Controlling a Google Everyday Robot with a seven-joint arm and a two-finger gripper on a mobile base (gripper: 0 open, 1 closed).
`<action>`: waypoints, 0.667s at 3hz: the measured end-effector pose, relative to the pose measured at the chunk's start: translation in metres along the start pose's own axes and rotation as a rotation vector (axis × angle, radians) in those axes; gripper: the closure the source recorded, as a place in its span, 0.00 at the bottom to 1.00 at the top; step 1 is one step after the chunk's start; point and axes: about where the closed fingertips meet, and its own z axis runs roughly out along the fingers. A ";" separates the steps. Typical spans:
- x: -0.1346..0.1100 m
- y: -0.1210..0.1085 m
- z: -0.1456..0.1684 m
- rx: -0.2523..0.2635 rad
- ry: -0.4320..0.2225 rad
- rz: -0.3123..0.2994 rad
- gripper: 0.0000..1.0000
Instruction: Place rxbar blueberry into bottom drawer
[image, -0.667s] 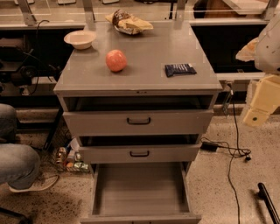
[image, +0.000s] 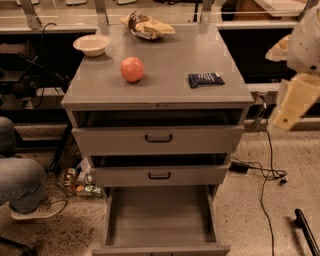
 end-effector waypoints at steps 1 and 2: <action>-0.002 -0.087 0.054 -0.027 -0.123 -0.025 0.00; -0.005 -0.155 0.118 -0.053 -0.230 0.009 0.00</action>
Offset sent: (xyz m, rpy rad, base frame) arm 0.2616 -0.0298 -0.0334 0.3327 -0.0896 0.0838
